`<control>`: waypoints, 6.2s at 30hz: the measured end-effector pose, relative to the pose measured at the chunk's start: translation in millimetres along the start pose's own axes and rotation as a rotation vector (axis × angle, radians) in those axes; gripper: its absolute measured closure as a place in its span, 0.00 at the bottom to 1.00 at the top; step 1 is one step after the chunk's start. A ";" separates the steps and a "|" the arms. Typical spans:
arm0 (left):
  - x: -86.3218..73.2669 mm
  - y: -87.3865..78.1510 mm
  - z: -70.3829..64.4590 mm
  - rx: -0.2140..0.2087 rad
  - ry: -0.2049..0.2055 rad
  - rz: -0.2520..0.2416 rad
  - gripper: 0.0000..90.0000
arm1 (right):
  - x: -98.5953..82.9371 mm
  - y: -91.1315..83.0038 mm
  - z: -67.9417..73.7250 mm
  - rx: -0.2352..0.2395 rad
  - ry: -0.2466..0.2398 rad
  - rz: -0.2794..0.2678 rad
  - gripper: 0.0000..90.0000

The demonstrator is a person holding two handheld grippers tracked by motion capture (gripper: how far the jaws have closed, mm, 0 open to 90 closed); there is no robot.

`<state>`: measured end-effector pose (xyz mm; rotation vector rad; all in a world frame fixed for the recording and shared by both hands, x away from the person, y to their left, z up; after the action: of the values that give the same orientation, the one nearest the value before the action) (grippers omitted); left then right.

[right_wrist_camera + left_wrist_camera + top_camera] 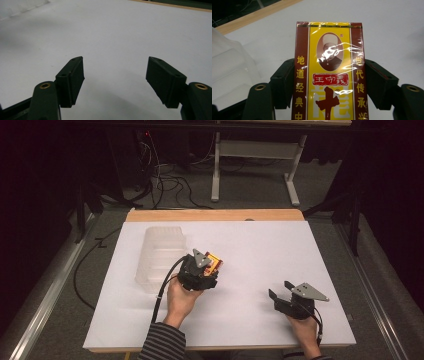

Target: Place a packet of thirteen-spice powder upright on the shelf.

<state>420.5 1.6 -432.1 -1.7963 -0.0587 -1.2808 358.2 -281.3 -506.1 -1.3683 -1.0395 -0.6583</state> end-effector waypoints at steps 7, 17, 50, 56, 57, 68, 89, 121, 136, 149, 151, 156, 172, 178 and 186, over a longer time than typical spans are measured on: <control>-5.3 -8.8 11.7 0.027 -0.029 -0.013 0.36 | 0.2 -0.2 -0.4 0.003 -0.006 -0.005 0.35; -7.5 -13.9 21.4 0.054 -0.051 -0.021 0.36 | 0.2 -0.4 0.2 -0.001 -0.007 -0.006 0.35; -15.7 -33.5 65.8 0.166 -0.154 -0.074 0.36 | 0.2 -0.7 0.4 0.000 -0.005 -0.007 0.35; -21.9 -39.1 71.2 0.189 -0.161 -0.075 0.36 | 0.3 -0.9 0.6 0.000 -0.009 -0.009 0.34; -22.7 -40.0 72.1 0.195 -0.159 -0.071 0.36 | 0.2 -1.1 0.7 0.000 -0.006 -0.008 0.34; -36.4 -47.1 78.7 0.225 -0.170 -0.066 0.36 | 0.2 -1.0 1.1 -0.006 -0.010 -0.009 0.34; -50.4 -51.6 79.6 0.232 -0.178 -0.060 0.36 | 0.1 -0.8 1.3 -0.009 -0.011 -0.008 0.34; -65.2 -62.7 73.1 0.219 -0.190 -0.098 0.36 | -0.2 0.0 2.5 -0.012 -0.035 0.000 0.34; -63.9 -70.7 72.6 0.227 -0.189 -0.114 0.33 | -0.3 -0.1 3.0 -0.013 -0.033 0.004 0.34; -57.7 -75.7 71.8 0.234 -0.185 -0.130 0.29 | -0.2 0.0 2.7 -0.011 -0.035 0.002 0.34; -54.6 -79.1 70.9 0.237 -0.179 -0.142 0.28 | -0.2 0.1 2.7 -0.011 -0.036 0.003 0.34; -51.4 -82.9 69.7 0.232 -0.178 -0.157 0.26 | -0.4 0.7 3.4 -0.014 -0.040 0.007 0.34; -34.1 -87.5 57.0 0.229 -0.142 -0.186 0.26 | -0.2 0.5 2.6 -0.011 -0.028 0.001 0.34; -29.0 -82.9 48.2 0.196 -0.125 -0.184 0.26 | -0.1 0.8 2.5 -0.010 -0.030 0.001 0.34; -24.6 -74.3 38.0 0.161 -0.108 -0.182 0.27 | -0.1 0.6 2.5 -0.010 -0.027 0.001 0.34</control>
<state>399.7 82.0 -406.4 -1.7496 -0.3823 -1.2659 358.2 -278.8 -506.8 -1.3896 -1.0585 -0.6469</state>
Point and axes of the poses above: each handheld gripper's, and its own axes: y roughly forward along the jaws, x roughly out of its top, z roughly to its left, the point moved 6 cm from there along y, roughly forward along the jaws, and after that the axes turned 11 degrees about -x, right-handed, at the moved point
